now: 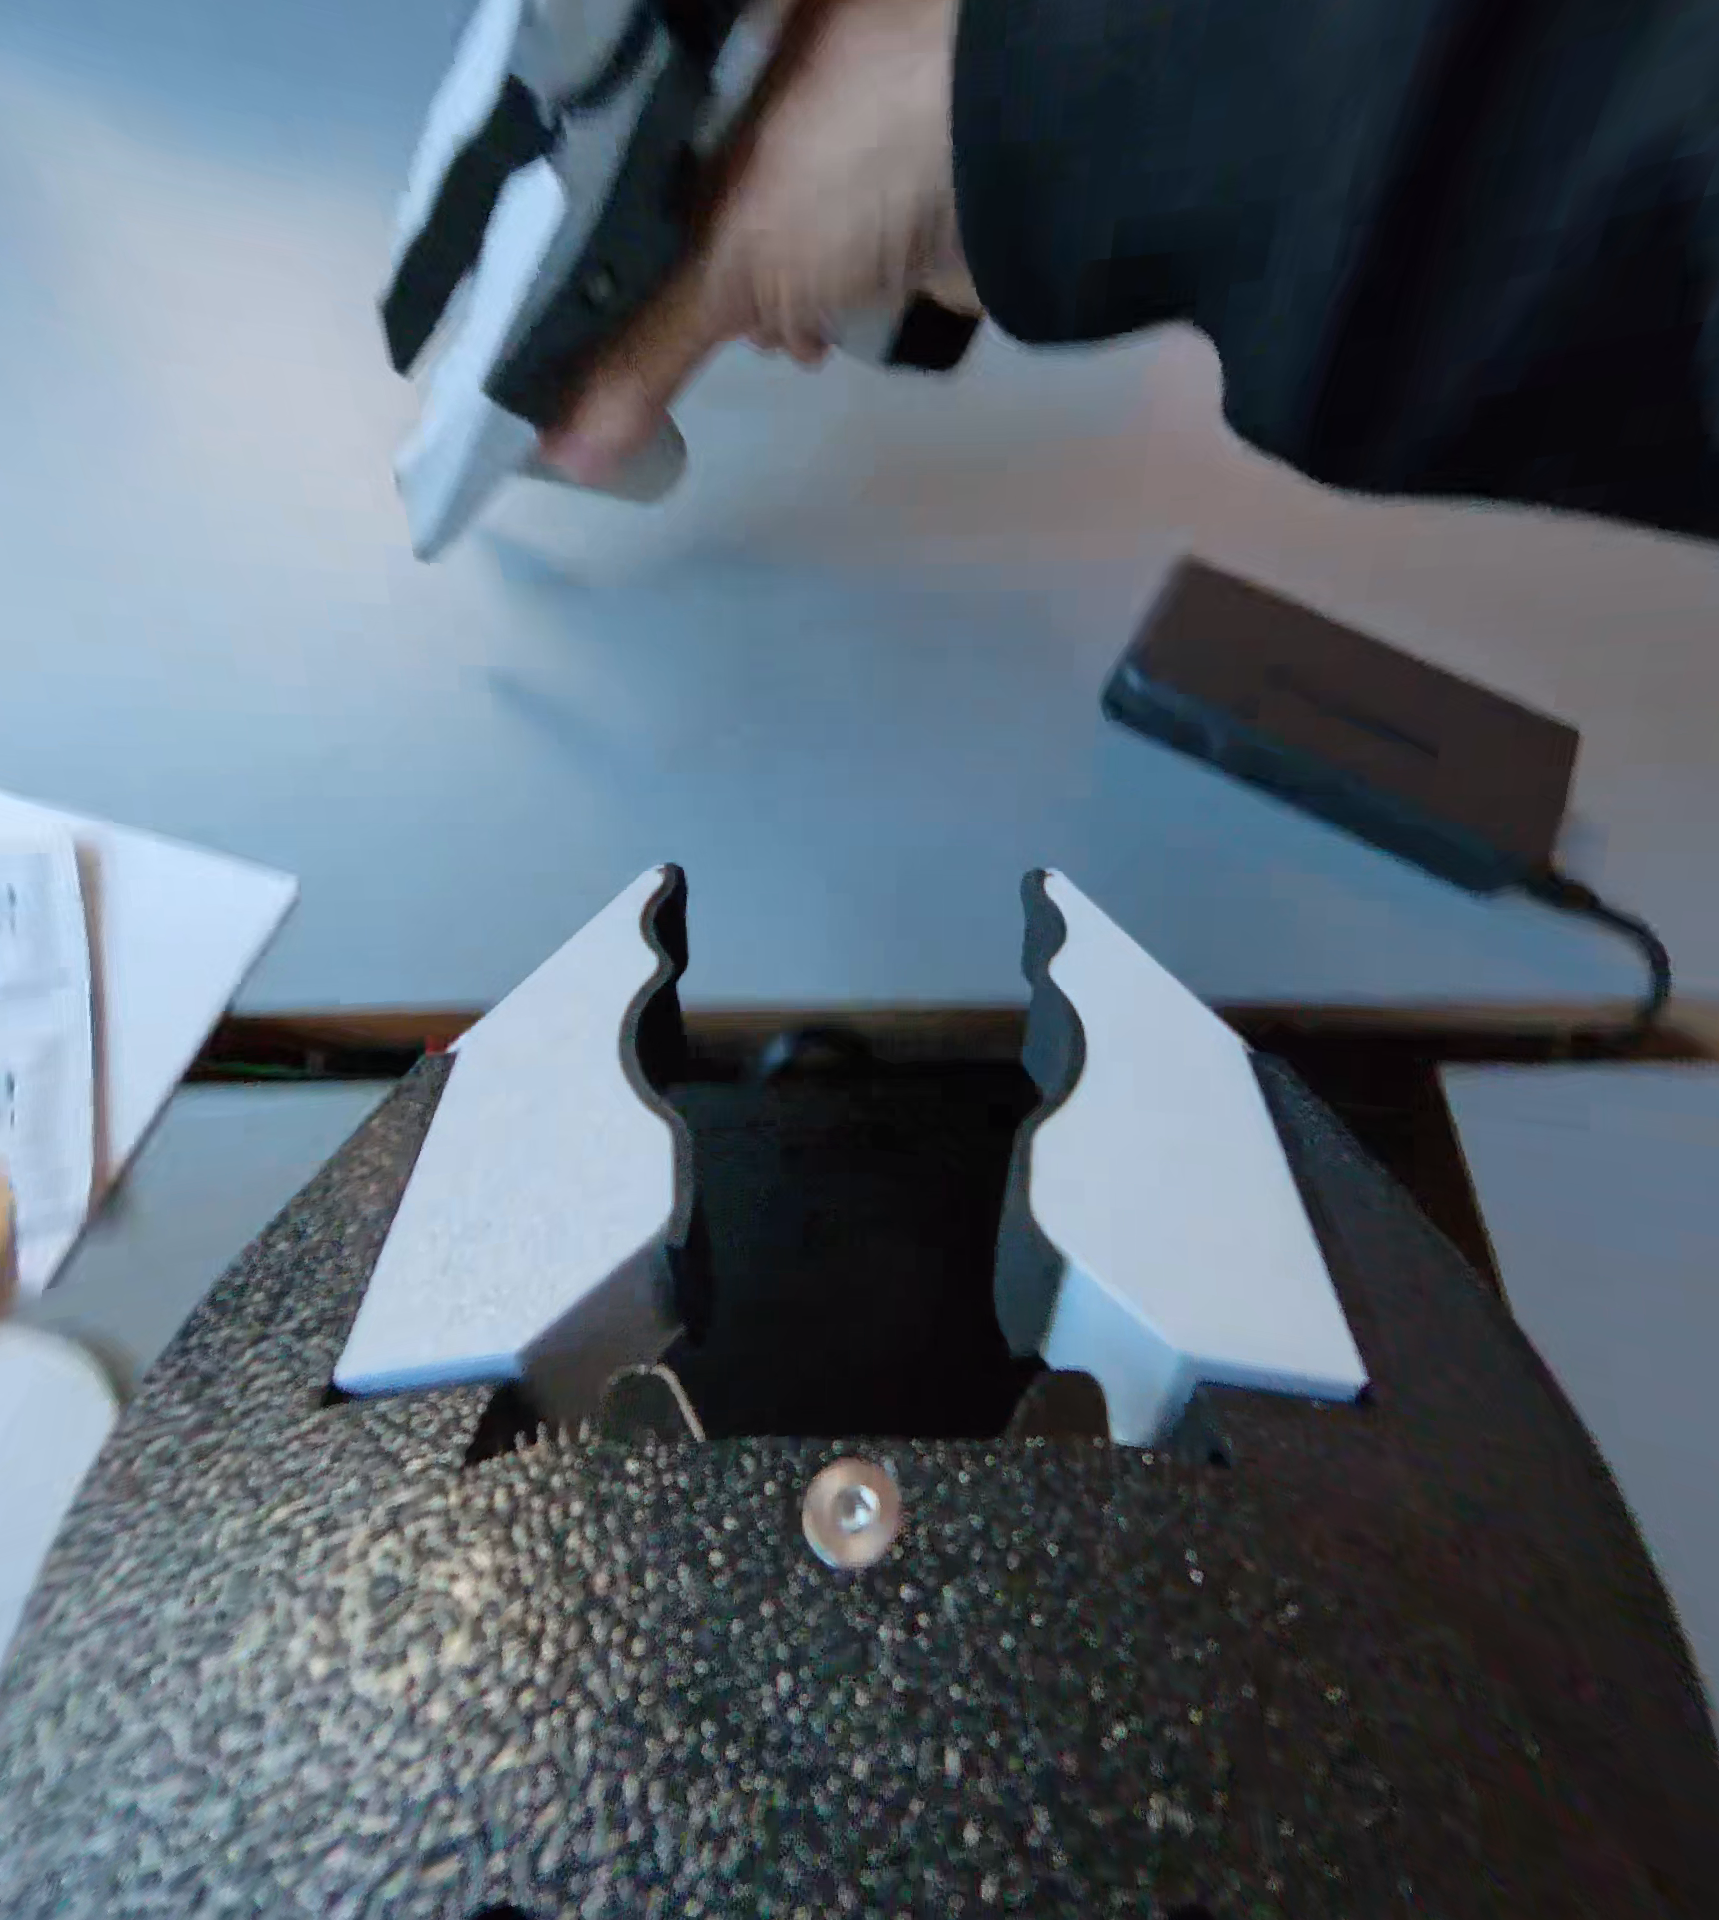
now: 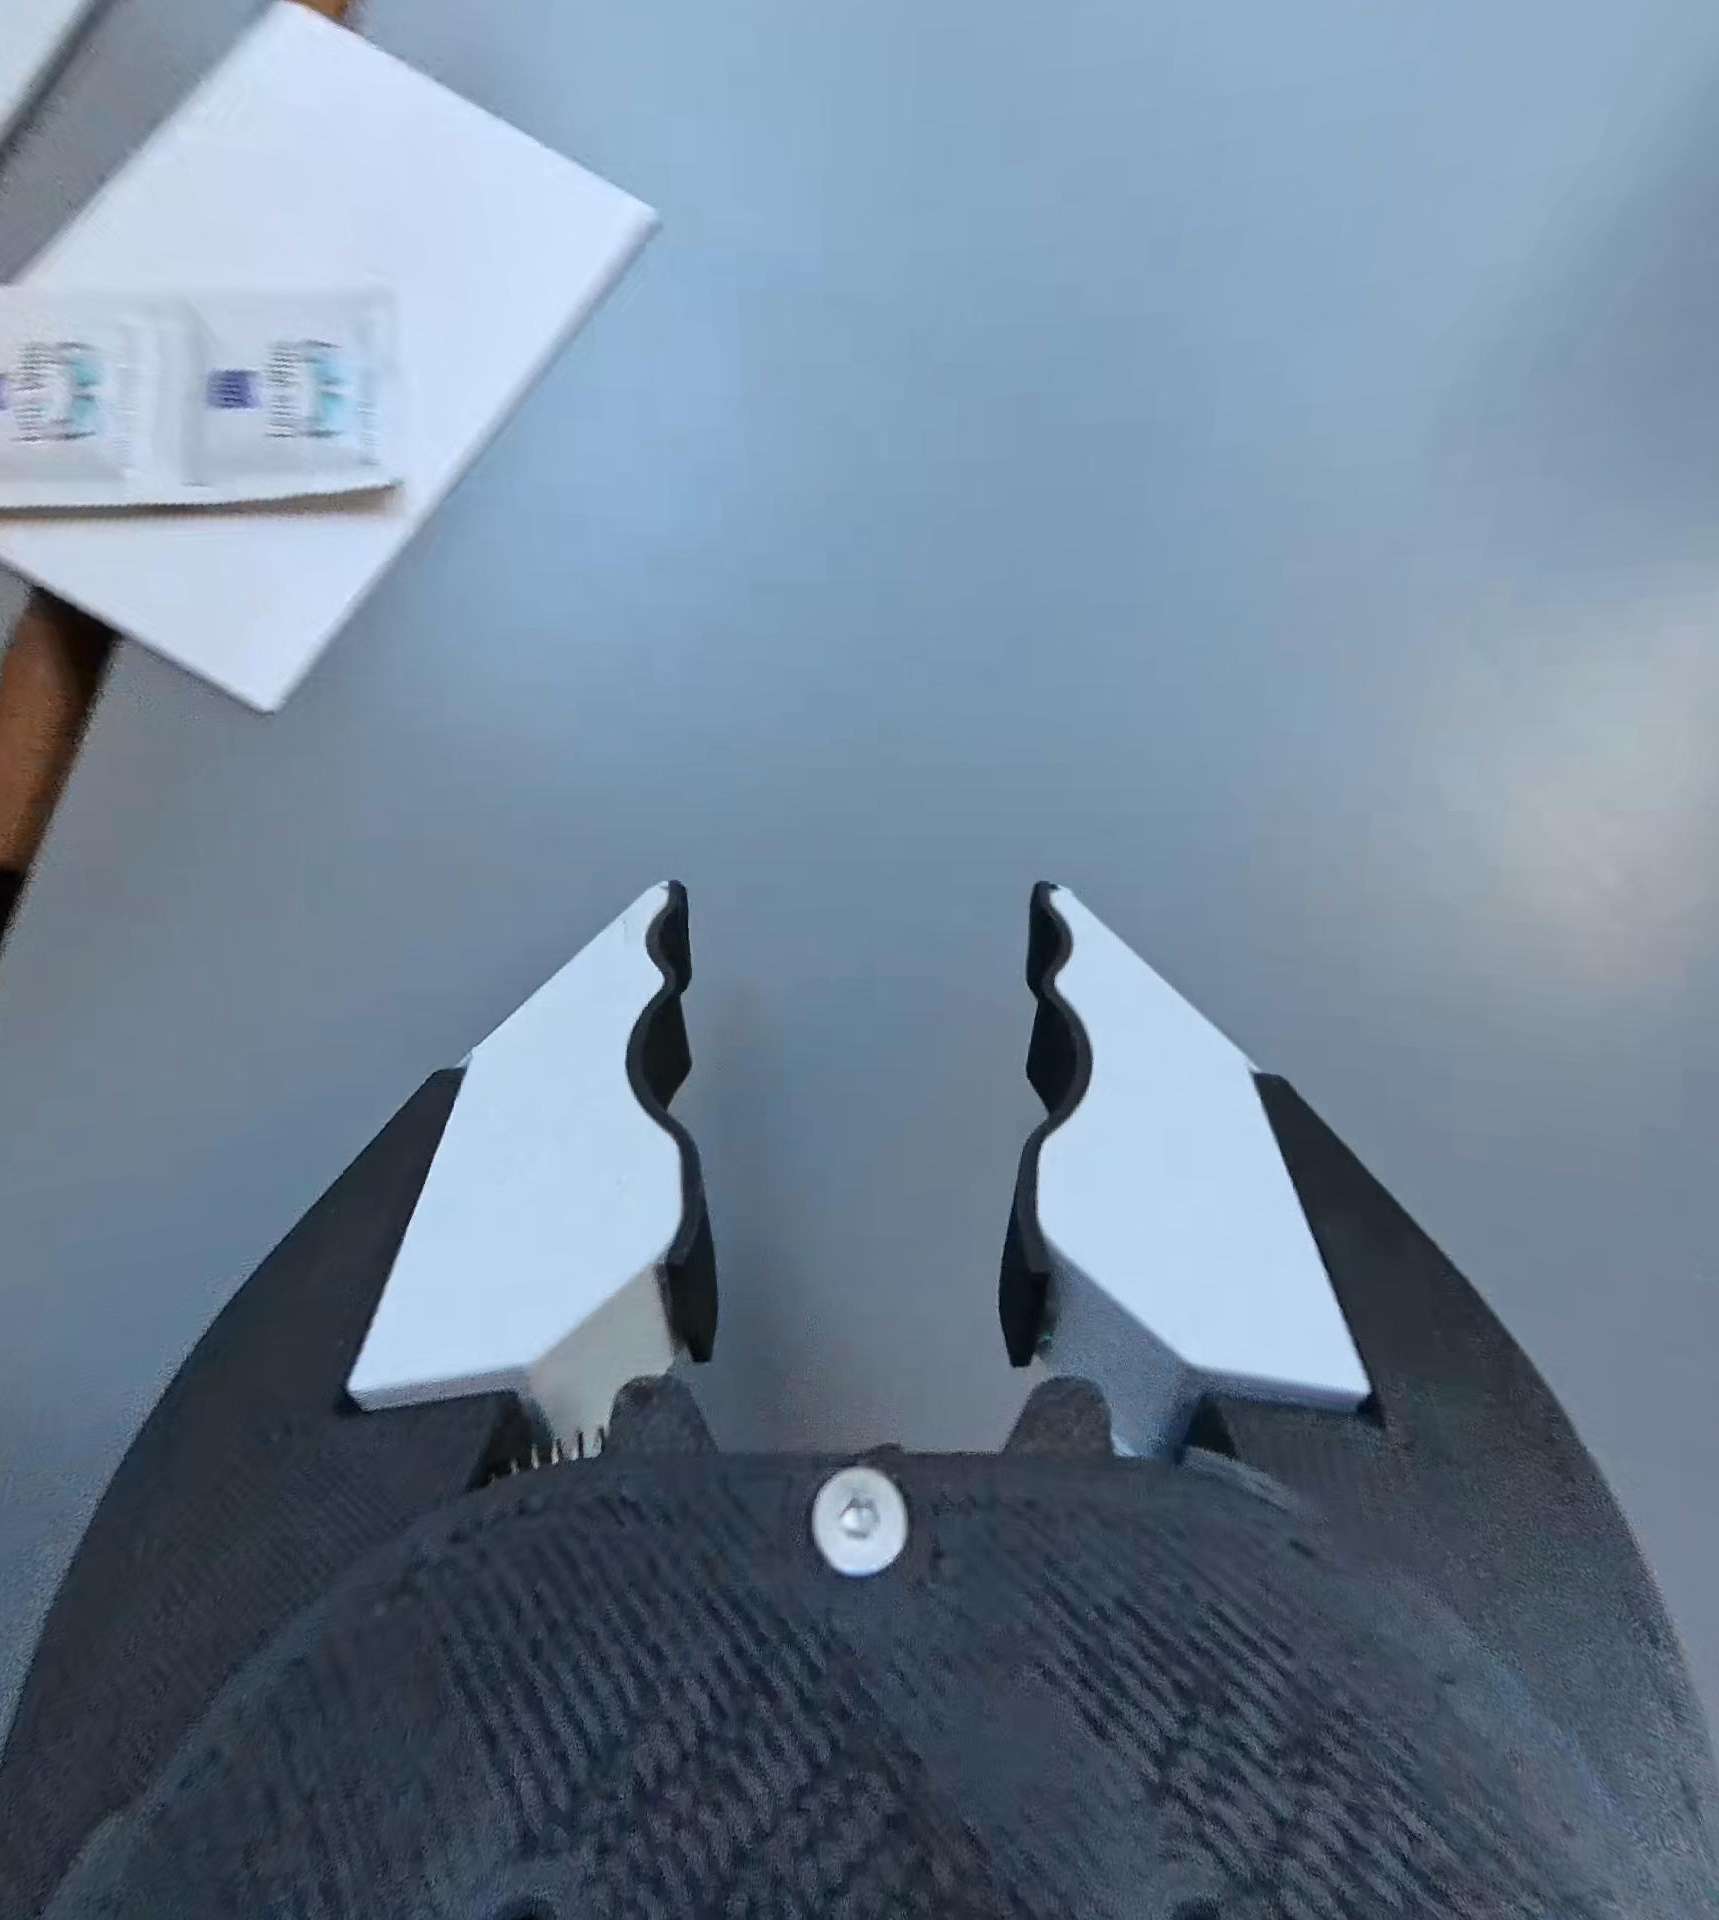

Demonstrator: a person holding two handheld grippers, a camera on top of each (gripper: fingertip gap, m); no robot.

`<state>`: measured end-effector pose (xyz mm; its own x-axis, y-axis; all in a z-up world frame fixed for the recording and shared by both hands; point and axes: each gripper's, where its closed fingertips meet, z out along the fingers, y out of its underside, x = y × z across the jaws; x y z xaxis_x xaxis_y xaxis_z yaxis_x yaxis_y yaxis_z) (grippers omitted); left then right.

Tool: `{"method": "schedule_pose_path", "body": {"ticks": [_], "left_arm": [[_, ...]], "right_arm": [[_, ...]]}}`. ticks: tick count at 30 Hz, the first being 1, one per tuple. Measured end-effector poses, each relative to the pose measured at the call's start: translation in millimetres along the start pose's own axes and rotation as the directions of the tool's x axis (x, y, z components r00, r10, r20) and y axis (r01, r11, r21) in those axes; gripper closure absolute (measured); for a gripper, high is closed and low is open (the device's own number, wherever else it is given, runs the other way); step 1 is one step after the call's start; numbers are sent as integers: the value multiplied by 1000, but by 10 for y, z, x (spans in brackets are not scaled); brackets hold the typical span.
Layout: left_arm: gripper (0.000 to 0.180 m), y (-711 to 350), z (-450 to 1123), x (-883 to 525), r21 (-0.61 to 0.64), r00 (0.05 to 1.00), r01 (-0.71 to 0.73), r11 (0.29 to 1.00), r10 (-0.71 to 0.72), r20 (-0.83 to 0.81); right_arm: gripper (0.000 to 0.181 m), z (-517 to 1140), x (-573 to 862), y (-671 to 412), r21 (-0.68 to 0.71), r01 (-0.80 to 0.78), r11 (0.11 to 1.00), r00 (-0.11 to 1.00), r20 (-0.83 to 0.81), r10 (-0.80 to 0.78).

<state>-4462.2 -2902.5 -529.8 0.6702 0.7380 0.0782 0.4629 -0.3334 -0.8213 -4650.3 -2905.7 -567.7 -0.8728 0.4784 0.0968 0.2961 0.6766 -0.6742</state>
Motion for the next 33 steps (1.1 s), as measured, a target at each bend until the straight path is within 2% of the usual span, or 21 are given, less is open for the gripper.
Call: {"method": "schedule_pose_path", "body": {"ticks": [2,3,4,5,6,8,9,10,11,12,17,18,19,21,23,26,30,33], "left_arm": [[121,197,-259,89,-21,1000,-17,1000,17,-1],[122,272,-393,119,-20,1000,-14,1000,14,-4],[121,356,-514,134,-31,1000,-9,999,9,-3],[121,459,-614,130,-55,1000,-11,998,12,8],[121,562,-692,118,-83,1000,-18,996,19,21],[121,724,-784,104,-125,999,-8,992,12,30],[121,772,-815,84,-140,999,8,990,-2,42],[121,793,-837,65,-145,999,22,989,-15,52],[121,793,-854,54,-143,998,30,989,-22,58],[121,782,-867,43,-136,998,32,990,-23,67],[121,768,-898,35,-103,994,70,992,-61,93],[121,775,-906,43,-99,993,77,992,-67,96],[121,783,-914,44,-95,992,81,992,-71,102],[121,798,-942,53,-88,991,83,993,-73,110],[121,822,-970,54,-89,990,83,993,-72,118],[121,854,-998,55,-82,988,95,992,-83,131],[122,914,-1051,66,-88,986,104,991,-92,139],[122,930,-1106,50,-88,985,108,990,-94,148]], "right_arm": [[117,12,-313,-140,56,-3,998,993,116,-4],[117,21,-452,-214,68,-69,995,984,168,57],[105,42,-634,-277,59,-146,987,961,244,128],[102,69,-850,-323,37,-189,981,928,334,167],[114,115,-995,-360,47,-155,987,920,371,127],[123,195,-1160,-445,187,112,976,936,309,-166],[128,226,-1166,-474,231,280,932,919,217,-330],[124,257,-1138,-521,247,410,878,888,114,-446],[105,273,-1156,-579,262,469,844,863,67,-500],[97,271,-1220,-639,286,471,835,858,74,-509],[111,311,-1549,-618,298,619,726,744,74,-664],[112,339,-1578,-586,279,662,696,713,52,-699],[120,366,-1552,-583,247,709,660,682,-3,-731],[113,434,-1523,-531,170,786,594,610,-58,-790],[124,475,-1539,-517,143,824,548,562,-86,-822],[122,527,-1510,-616,118,865,488,502,-173,-848],[160,629,-1560,-579,112,895,431,444,-172,-879],[179,498,-1463,-763,122,874,470,484,-306,-820]]}}
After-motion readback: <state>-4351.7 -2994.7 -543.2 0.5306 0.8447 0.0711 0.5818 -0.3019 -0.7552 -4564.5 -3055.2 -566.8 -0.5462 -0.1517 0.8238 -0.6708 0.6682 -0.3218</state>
